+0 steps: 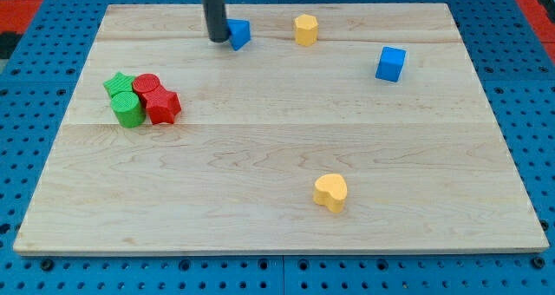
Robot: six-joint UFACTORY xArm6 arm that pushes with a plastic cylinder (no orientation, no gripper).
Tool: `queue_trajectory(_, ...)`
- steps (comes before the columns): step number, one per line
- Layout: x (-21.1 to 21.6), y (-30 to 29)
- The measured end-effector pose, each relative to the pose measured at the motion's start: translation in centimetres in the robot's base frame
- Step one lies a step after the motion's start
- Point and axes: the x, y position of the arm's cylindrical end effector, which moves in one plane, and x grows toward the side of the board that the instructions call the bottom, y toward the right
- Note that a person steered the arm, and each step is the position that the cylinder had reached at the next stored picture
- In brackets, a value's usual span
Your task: Nudge blue cube up a bit
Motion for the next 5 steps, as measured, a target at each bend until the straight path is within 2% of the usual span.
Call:
queue_trajectory(4, -0.4, 1.4)
queue_trajectory(5, -0.6, 4.9)
